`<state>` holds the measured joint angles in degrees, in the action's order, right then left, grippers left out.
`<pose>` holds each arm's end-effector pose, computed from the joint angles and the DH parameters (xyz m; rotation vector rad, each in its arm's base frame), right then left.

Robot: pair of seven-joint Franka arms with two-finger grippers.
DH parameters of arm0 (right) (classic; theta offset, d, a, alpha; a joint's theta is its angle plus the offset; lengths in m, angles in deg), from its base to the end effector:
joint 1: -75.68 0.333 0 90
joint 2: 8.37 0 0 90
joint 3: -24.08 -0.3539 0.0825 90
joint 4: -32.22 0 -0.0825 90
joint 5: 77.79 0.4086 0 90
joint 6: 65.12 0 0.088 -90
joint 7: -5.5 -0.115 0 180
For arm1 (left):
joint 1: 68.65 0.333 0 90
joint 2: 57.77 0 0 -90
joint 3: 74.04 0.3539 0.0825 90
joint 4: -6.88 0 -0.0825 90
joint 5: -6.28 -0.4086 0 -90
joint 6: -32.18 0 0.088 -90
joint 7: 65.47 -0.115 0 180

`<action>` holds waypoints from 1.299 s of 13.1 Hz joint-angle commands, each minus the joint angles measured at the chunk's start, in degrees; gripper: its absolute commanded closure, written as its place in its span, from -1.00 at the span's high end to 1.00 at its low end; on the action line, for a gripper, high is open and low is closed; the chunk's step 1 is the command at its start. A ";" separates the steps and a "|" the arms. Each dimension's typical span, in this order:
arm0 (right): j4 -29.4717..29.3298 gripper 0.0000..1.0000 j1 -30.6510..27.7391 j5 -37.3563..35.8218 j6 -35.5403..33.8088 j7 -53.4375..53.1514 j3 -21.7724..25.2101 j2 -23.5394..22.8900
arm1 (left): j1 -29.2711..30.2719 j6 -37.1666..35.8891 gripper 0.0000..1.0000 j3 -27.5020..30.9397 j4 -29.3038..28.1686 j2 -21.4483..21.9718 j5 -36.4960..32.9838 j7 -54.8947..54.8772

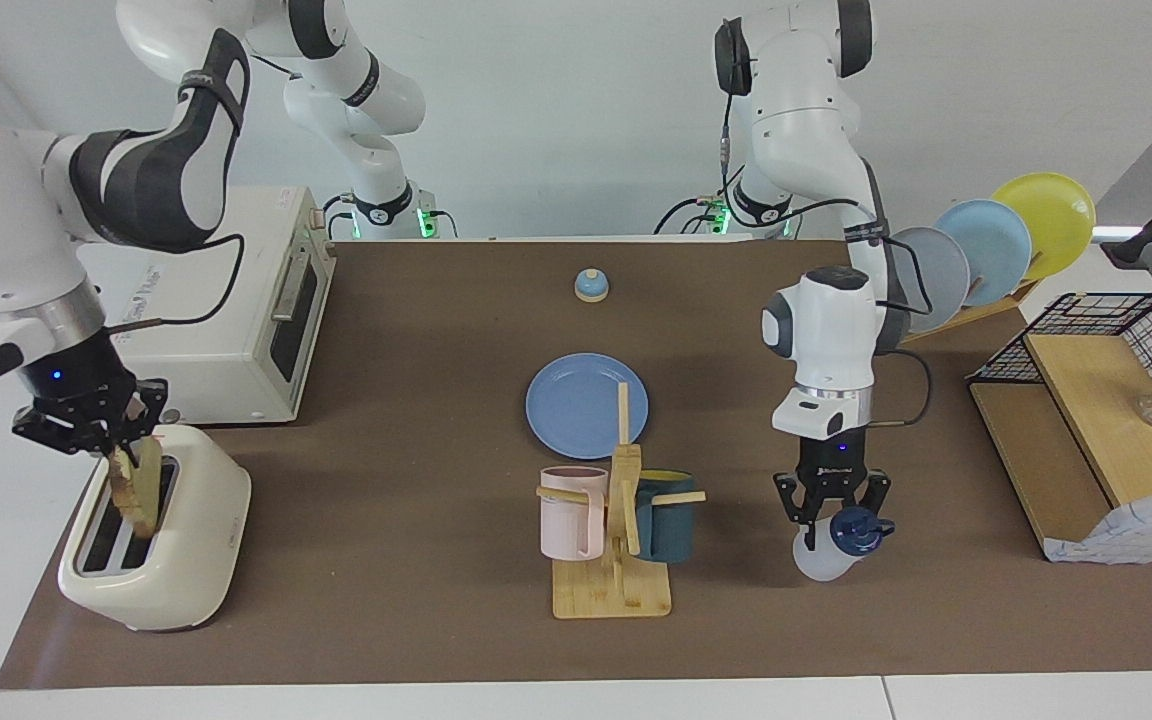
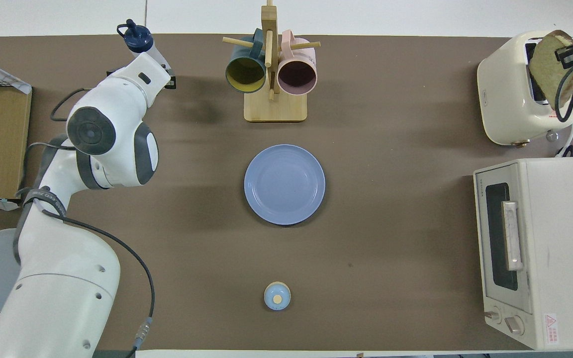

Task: Put bread on plate and add seasoning
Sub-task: 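Lift the bottle with the left gripper while the right gripper pulls bread, then place the bread on the plate while the left gripper carries the bottle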

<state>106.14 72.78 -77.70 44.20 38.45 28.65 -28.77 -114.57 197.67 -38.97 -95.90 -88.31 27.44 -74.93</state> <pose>0.7240 -0.0837 0.5998 2.9290 0.6751 0.3597 0.7131 -0.1831 0.3874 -2.9048 0.2865 -1.0282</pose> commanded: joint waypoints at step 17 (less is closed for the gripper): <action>40.40 -1.00 39.81 3.68 37.96 -58.35 -1.50 12.05 | 1.80 -60.02 -1.00 -0.35 -8.47 40.97 -19.74 -65.68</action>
<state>143.68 113.27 -75.26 77.33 -19.67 27.02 -16.98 -111.87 138.25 -38.24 -99.32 -53.08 10.83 -139.04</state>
